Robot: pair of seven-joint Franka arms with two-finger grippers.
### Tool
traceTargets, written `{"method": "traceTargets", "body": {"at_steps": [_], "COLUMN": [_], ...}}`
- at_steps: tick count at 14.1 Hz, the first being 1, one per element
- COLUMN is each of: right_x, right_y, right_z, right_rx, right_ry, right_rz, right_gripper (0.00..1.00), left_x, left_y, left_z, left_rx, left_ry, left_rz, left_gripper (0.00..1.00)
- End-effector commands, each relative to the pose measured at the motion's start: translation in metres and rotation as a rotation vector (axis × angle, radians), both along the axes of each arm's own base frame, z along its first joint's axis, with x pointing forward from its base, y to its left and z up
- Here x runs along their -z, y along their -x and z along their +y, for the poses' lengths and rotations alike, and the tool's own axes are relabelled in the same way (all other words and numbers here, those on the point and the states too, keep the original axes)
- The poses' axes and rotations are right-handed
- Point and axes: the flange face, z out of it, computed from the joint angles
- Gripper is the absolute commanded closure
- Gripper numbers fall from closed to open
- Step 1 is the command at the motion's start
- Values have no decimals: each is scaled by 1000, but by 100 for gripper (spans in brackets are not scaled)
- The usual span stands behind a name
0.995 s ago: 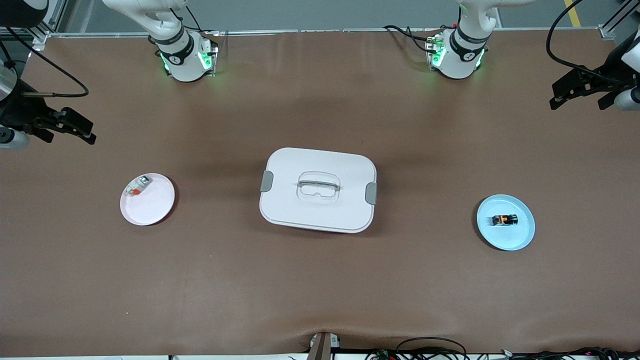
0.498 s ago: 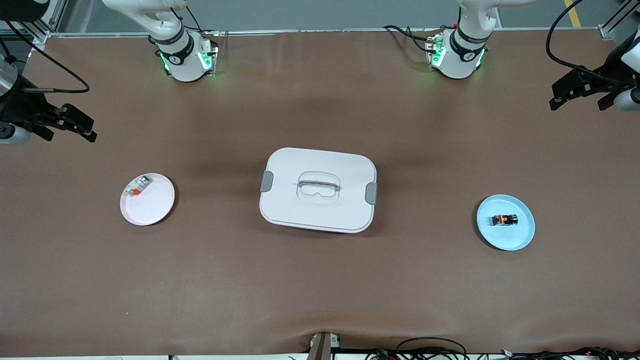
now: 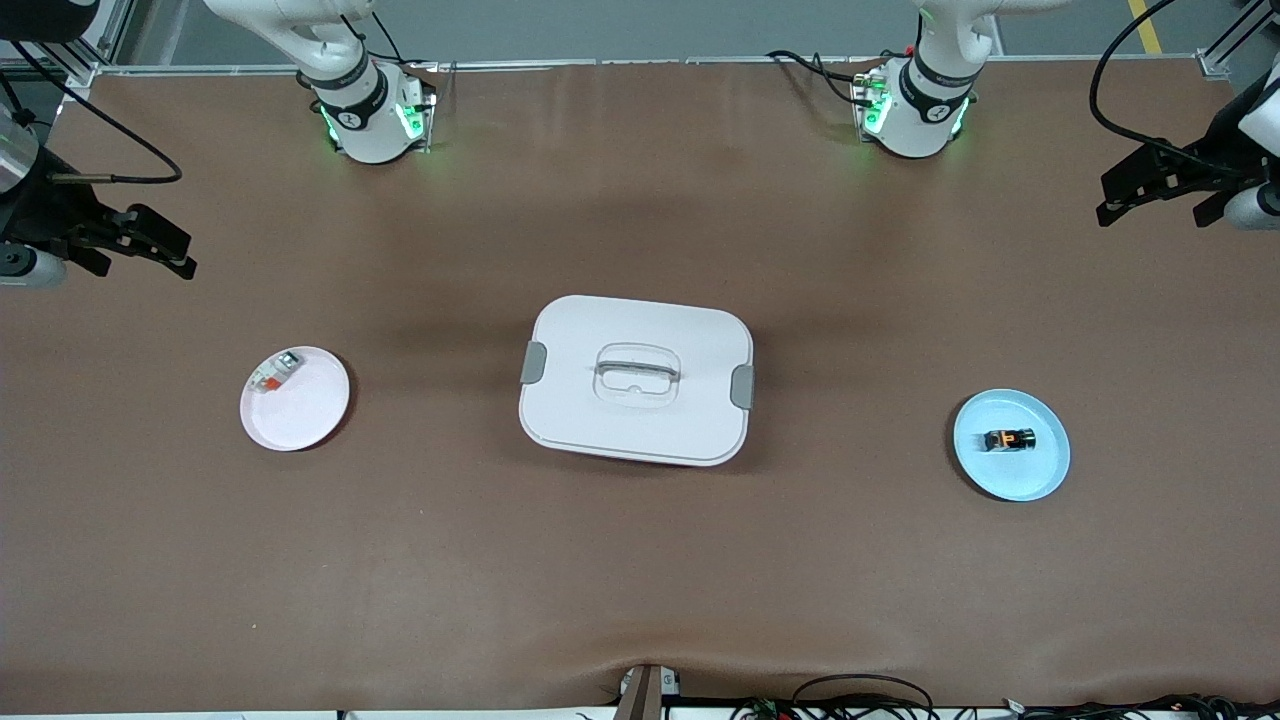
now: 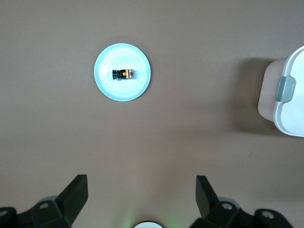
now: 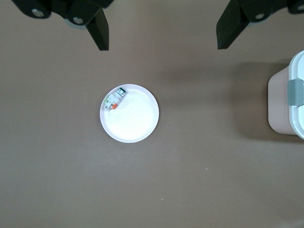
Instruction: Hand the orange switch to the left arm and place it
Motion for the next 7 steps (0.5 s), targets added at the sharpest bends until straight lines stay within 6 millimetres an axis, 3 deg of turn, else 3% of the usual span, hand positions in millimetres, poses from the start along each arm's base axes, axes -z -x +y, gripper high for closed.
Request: {"method": "traceTargets", "body": {"at_steps": [1,7], "right_x": [-6,-6], "right_y": [6,6], "right_z": [4,4], "right_rx": [9,9], "right_ry": [15,15], "right_rz": [0,6], "right_gripper": [0,0], "left_x": [-4,1], "left_y": [-3,-6], "left_z": [-4,-4], "left_rx": [8,7], "left_ry": [-14,-14], "left_rz": [-6,1], "left_gripper": [0,0]}}
